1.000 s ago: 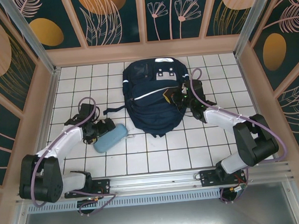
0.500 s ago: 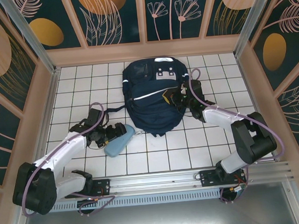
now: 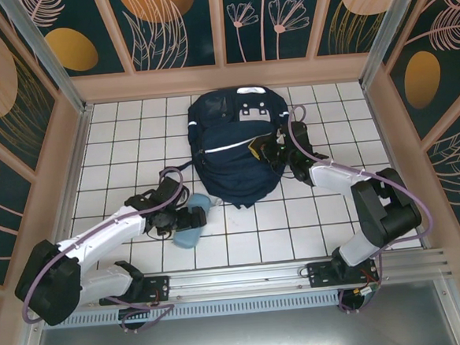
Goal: Pack books, pencil case, and school supplies into a backpack
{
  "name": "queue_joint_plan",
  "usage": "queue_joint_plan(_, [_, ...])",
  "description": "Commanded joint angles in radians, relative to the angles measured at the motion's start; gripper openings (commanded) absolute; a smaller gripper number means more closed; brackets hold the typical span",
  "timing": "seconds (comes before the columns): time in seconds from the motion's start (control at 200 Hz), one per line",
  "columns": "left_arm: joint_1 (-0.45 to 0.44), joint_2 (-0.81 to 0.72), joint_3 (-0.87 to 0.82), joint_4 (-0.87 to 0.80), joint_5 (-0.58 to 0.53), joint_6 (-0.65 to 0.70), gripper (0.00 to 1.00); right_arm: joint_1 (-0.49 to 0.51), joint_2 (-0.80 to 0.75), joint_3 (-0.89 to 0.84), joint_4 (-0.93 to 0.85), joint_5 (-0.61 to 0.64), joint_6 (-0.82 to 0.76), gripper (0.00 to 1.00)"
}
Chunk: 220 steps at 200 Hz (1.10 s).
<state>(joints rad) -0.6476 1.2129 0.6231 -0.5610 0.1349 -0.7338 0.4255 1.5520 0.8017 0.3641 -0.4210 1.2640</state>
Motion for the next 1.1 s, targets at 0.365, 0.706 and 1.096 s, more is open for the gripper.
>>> queue_joint_plan(0.365, [-0.106, 0.135, 0.081, -0.047, -0.126, 0.068, 0.98, -0.017, 0.023, 0.039, 0.042, 0.02, 0.009, 0.0])
queue_joint_plan(0.706, [-0.109, 0.145, 0.062, -0.018, -0.13, 0.093, 0.74, -0.005, 0.006, 0.074, 0.018, -0.007, -0.024, 0.0])
queue_joint_plan(1.096, [-0.11, 0.175, 0.064, -0.005, -0.148, 0.102, 0.77, 0.011, 0.022, 0.106, 0.029, -0.048, -0.021, 0.0])
